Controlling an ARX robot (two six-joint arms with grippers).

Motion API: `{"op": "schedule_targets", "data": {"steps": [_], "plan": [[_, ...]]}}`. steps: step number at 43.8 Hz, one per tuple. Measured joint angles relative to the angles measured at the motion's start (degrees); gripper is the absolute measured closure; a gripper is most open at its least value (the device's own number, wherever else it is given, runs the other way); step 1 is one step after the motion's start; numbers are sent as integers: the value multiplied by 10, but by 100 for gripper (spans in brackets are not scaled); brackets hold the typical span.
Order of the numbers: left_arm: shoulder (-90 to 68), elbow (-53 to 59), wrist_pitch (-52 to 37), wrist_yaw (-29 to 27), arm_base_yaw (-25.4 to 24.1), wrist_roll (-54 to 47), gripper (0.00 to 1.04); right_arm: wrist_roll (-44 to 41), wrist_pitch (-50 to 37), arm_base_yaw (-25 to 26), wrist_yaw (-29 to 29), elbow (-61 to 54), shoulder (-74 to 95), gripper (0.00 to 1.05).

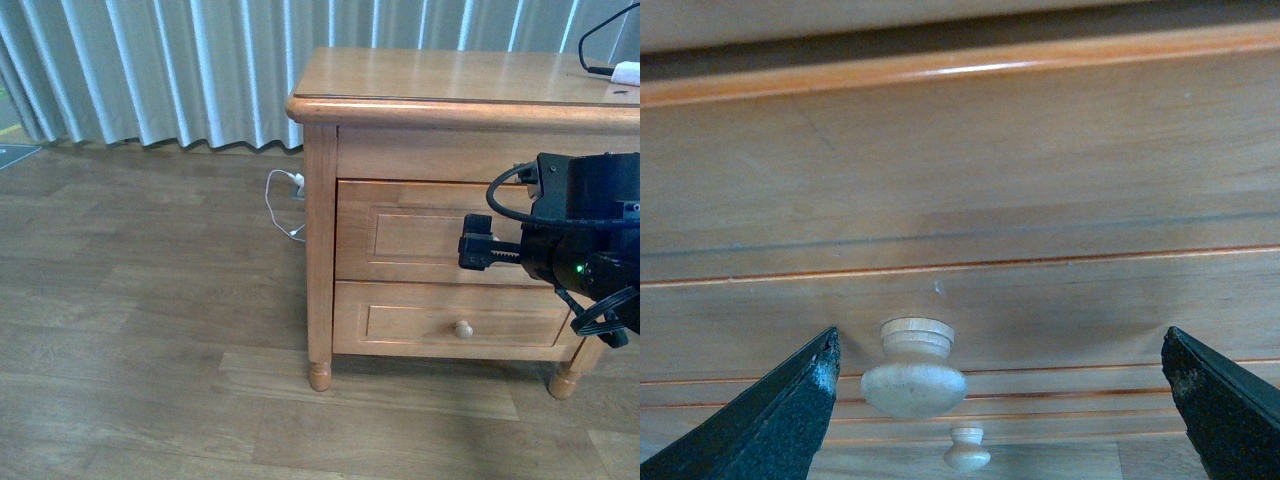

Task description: Place pink marker in drawer with both arms

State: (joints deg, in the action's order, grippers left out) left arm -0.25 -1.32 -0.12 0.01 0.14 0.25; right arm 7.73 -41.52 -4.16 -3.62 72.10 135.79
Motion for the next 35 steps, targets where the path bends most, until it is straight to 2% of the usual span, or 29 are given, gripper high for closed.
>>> {"op": "schedule_targets", "data": {"steps": [14, 22, 31, 35], "plan": [[0, 0, 0, 0, 0, 0, 6, 2, -23, 8, -1, -51, -42, 9], [0, 0, 0, 0, 0, 0, 6, 5, -24, 31, 59, -169, -182, 9], [0, 0, 0, 0, 0, 0, 6, 0, 74, 50, 160, -333, -431, 9], [0, 0, 0, 0, 0, 0, 6, -3, 126, 52, 179, -372, -531, 9]]}}
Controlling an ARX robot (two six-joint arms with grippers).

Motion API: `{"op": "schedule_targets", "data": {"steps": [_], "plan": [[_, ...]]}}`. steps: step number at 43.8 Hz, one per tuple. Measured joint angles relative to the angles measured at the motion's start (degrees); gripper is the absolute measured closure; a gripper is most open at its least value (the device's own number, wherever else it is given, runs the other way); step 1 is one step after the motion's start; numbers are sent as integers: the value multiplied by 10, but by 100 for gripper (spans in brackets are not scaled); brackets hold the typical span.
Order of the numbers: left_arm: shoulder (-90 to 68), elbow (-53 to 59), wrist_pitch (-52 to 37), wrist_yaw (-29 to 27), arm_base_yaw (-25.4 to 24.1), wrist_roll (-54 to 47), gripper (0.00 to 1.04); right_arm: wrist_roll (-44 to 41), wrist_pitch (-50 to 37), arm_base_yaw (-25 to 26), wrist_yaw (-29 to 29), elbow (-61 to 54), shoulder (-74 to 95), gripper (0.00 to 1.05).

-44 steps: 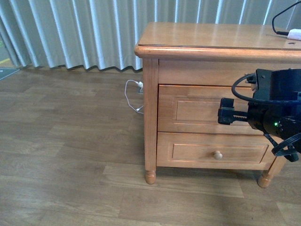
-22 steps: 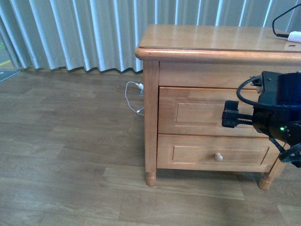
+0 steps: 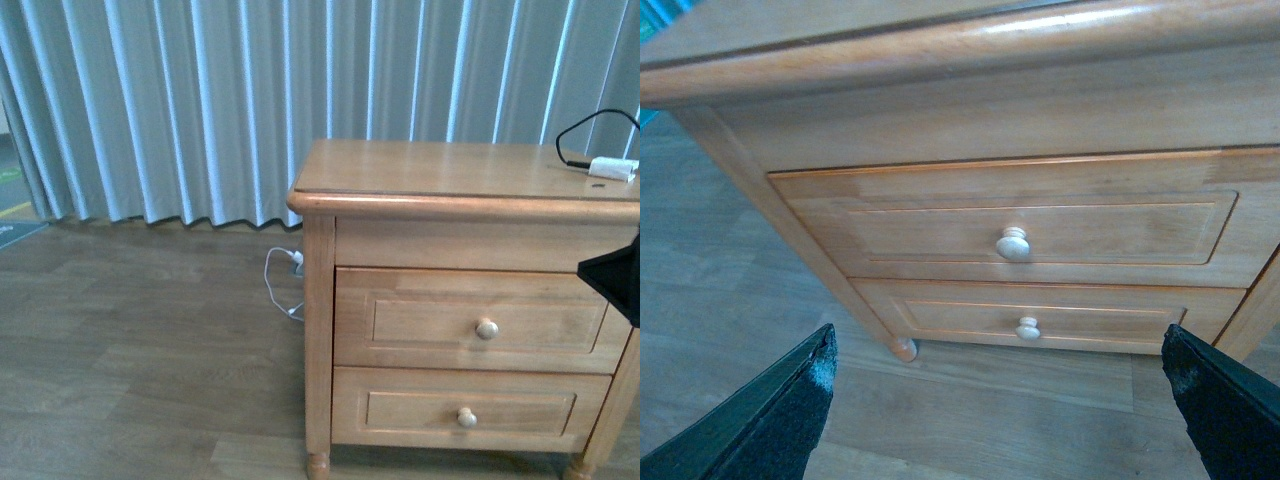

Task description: Place pink marker in drawer with both arms

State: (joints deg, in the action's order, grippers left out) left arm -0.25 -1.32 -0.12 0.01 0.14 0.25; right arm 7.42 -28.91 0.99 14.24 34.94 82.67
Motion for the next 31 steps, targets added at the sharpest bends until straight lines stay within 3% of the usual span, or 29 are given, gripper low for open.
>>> {"op": "schedule_targets", "data": {"steps": [10, 17, 20, 22, 26, 31], "plan": [[0, 0, 0, 0, 0, 0, 6, 0, 114, 3, -15, -62, -205, 9], [0, 0, 0, 0, 0, 0, 6, -2, 115, 4, -31, -68, -237, 10], [0, 0, 0, 0, 0, 0, 6, -37, -15, -7, -118, -120, -238, 23], [0, 0, 0, 0, 0, 0, 6, -52, -78, -8, -141, -157, -252, 34], [0, 0, 0, 0, 0, 0, 6, -65, -95, -8, -144, -200, -291, 57], [0, 0, 0, 0, 0, 0, 6, -68, -94, -9, -143, -232, -322, 76]]}}
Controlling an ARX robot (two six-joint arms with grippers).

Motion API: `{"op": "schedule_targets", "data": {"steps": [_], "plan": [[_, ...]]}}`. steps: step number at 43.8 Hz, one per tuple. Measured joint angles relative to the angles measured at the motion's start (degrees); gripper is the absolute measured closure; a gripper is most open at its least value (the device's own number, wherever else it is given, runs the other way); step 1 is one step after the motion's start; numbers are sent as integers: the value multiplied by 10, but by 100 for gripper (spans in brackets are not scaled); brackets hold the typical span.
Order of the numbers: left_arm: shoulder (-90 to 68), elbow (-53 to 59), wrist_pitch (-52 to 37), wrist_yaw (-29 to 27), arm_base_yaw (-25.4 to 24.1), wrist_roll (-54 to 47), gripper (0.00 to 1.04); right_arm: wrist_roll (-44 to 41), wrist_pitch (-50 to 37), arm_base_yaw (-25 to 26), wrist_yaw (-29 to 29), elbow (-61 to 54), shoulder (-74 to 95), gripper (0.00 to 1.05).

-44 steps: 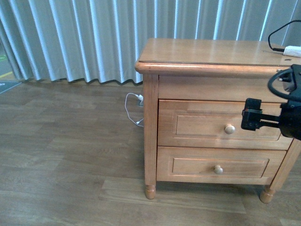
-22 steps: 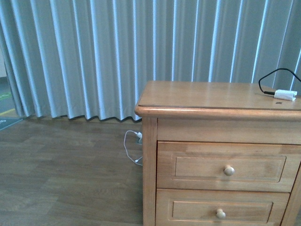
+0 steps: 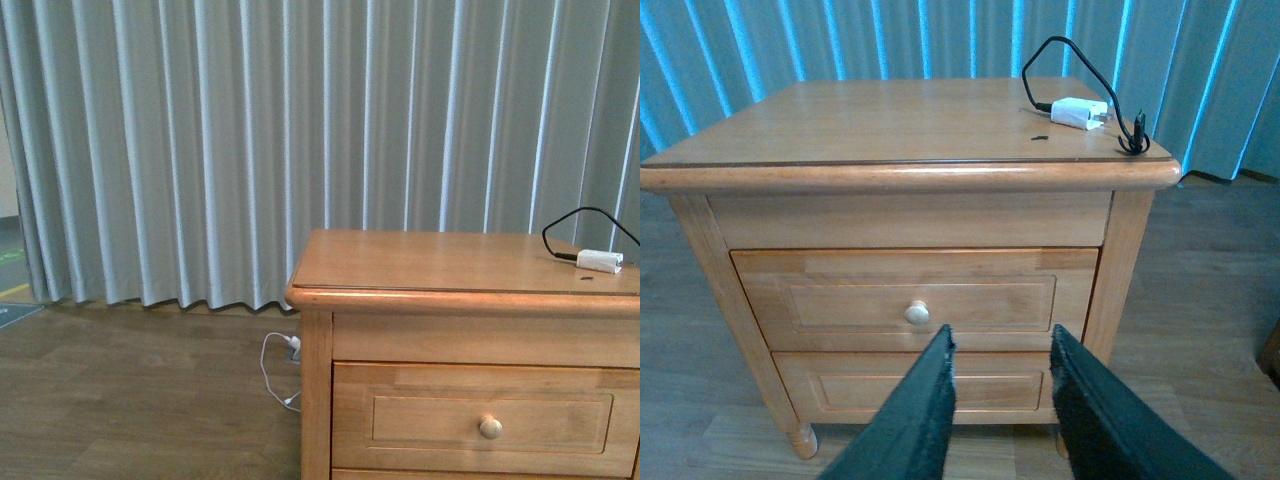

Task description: Place pink marker in drawer with both arms

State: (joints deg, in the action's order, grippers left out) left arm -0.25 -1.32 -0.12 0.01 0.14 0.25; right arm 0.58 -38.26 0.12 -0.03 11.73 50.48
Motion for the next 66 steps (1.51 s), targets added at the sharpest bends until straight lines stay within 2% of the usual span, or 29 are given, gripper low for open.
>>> {"op": "schedule_targets", "data": {"steps": [6, 8, 31, 35, 66], "plan": [[0, 0, 0, 0, 0, 0, 6, -2, 10, 0, 0, -29, -39, 99], [0, 0, 0, 0, 0, 0, 6, -4, 15, 0, 0, -36, -51, 104], [0, 0, 0, 0, 0, 0, 6, -4, 109, 0, 0, -93, -202, 103], [0, 0, 0, 0, 0, 0, 6, -4, 94, 0, 0, -113, -214, 103], [0, 0, 0, 0, 0, 0, 6, -4, 251, 0, 0, -114, -375, 103]]}}
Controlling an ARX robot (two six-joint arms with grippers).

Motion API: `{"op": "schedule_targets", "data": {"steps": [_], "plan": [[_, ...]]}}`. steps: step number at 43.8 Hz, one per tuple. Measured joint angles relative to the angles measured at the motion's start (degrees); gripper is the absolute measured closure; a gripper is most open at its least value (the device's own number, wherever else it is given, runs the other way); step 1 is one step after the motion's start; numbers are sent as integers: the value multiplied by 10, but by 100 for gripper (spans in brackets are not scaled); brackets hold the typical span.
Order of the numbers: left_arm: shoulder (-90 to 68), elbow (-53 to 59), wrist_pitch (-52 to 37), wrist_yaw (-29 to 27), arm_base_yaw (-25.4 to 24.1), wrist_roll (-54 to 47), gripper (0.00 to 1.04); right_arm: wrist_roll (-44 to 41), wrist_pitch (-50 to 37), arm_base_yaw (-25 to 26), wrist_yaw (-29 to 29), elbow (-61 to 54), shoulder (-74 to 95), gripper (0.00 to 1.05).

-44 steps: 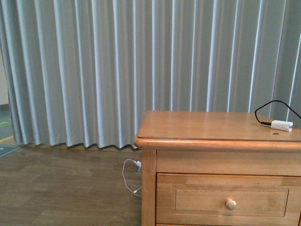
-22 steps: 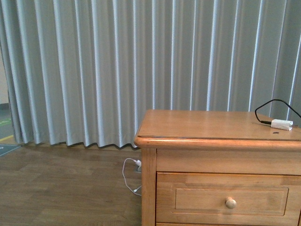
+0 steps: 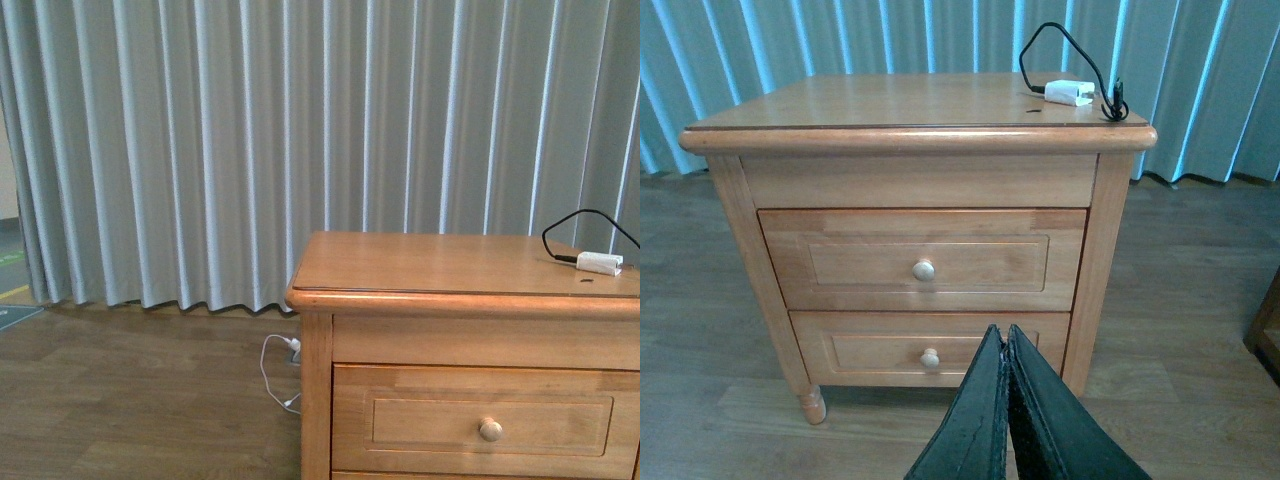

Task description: Place pink marker in drawer with both arms

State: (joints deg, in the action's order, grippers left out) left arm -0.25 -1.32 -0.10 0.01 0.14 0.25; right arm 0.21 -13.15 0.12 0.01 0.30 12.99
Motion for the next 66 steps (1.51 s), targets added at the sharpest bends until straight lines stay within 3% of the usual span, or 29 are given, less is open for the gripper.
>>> {"op": "schedule_targets", "data": {"steps": [8, 13, 22, 32, 42, 66], "plan": [[0, 0, 0, 0, 0, 0, 6, 0, 31, 0, 0, 0, -31, 103], [0, 0, 0, 0, 0, 0, 6, 0, 127, 0, 0, 0, -111, 103], [0, 0, 0, 0, 0, 0, 6, -1, 131, 0, 0, 0, -127, 102], [0, 0, 0, 0, 0, 0, 6, -1, 131, 0, 0, 0, -128, 50], [0, 0, 0, 0, 0, 0, 6, -1, 131, 0, 0, 0, -128, 7], [0, 0, 0, 0, 0, 0, 6, -1, 131, 0, 0, 0, -128, 9]]}}
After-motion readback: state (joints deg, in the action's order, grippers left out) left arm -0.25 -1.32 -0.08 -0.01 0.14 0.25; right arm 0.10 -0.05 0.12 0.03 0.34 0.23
